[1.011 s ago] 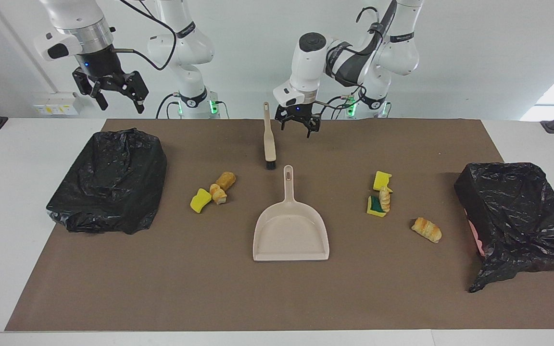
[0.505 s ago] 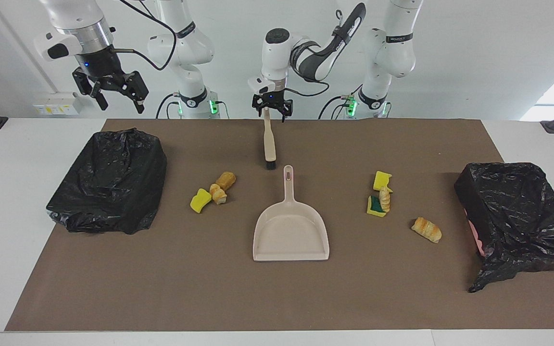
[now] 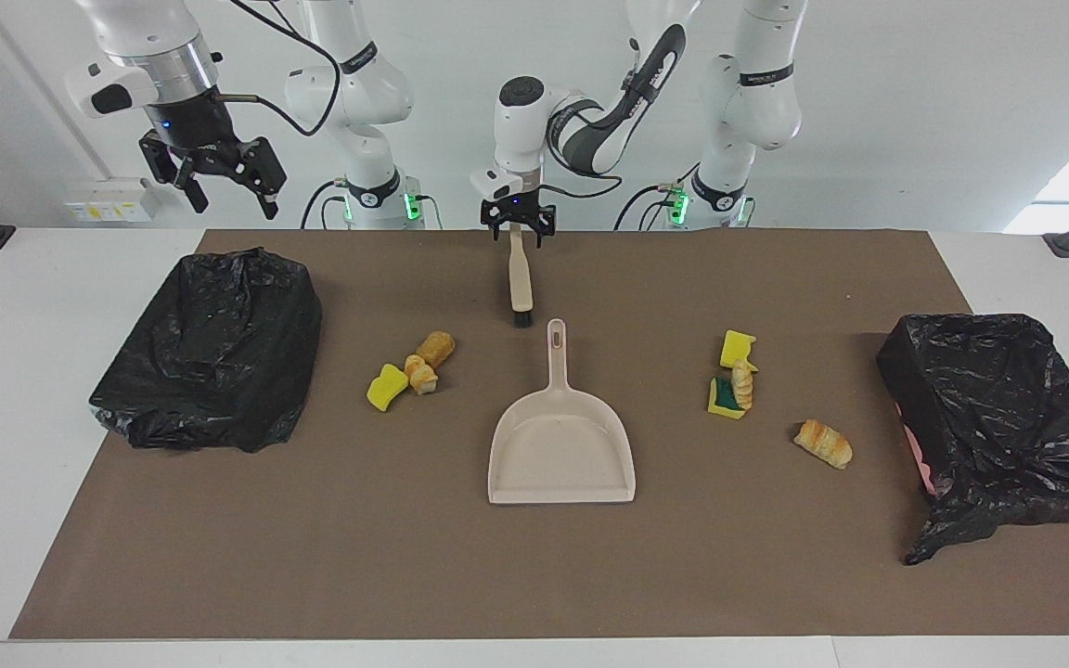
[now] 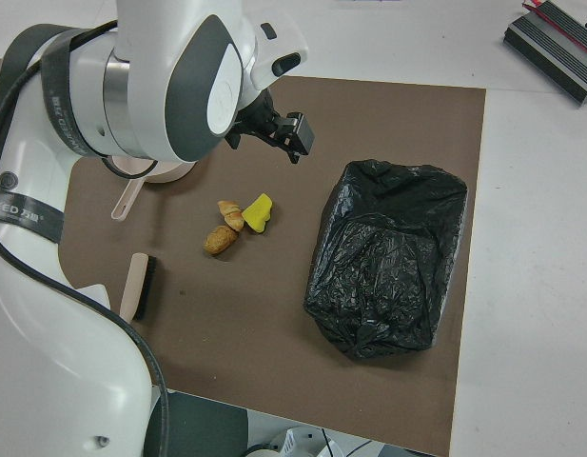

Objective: Sweep and dump trash in bin

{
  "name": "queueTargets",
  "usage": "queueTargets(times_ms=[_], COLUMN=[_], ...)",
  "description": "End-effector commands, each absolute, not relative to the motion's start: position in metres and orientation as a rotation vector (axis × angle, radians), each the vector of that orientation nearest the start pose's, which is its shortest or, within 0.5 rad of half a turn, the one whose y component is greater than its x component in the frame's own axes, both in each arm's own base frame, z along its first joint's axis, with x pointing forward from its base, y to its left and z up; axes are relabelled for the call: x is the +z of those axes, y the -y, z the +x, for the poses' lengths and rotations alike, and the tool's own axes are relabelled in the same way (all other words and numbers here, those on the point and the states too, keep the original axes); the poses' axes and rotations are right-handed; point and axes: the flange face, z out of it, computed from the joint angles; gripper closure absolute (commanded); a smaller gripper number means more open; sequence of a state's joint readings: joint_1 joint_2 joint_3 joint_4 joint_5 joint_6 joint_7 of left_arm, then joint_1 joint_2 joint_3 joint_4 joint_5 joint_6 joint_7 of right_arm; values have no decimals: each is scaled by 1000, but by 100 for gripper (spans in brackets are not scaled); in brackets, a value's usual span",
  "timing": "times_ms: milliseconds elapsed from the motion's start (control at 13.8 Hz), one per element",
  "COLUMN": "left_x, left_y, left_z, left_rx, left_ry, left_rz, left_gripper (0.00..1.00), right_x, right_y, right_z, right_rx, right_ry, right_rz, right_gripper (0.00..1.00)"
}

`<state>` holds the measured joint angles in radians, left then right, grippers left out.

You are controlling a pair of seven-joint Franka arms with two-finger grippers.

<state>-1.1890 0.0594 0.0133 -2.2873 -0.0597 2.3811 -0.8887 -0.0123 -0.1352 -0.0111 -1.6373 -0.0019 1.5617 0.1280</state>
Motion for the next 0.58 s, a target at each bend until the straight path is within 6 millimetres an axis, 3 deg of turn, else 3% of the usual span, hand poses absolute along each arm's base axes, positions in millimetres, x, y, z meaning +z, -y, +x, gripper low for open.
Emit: queueTargets(times_ms=[0, 144, 433, 505], left_x=[335, 336, 343, 345], left_y=[485, 485, 482, 482], left_z=[198, 195, 192, 193], left_rx=[24, 33, 50, 52], left_ry=[-351, -307, -305, -296], left_rz=[-3173, -3176, -3159, -3159], left_gripper=[29, 48, 52, 69], right_x=[664, 664, 664, 664], right_y=[17, 17, 17, 17], right_z=[507, 507, 507, 507], right_rx=[-90, -90, -90, -90], right_ry=[-222, -222, -222, -222], right_rz=[-3114, -3114, -3114, -3114], right_gripper=[0, 0, 0, 0])
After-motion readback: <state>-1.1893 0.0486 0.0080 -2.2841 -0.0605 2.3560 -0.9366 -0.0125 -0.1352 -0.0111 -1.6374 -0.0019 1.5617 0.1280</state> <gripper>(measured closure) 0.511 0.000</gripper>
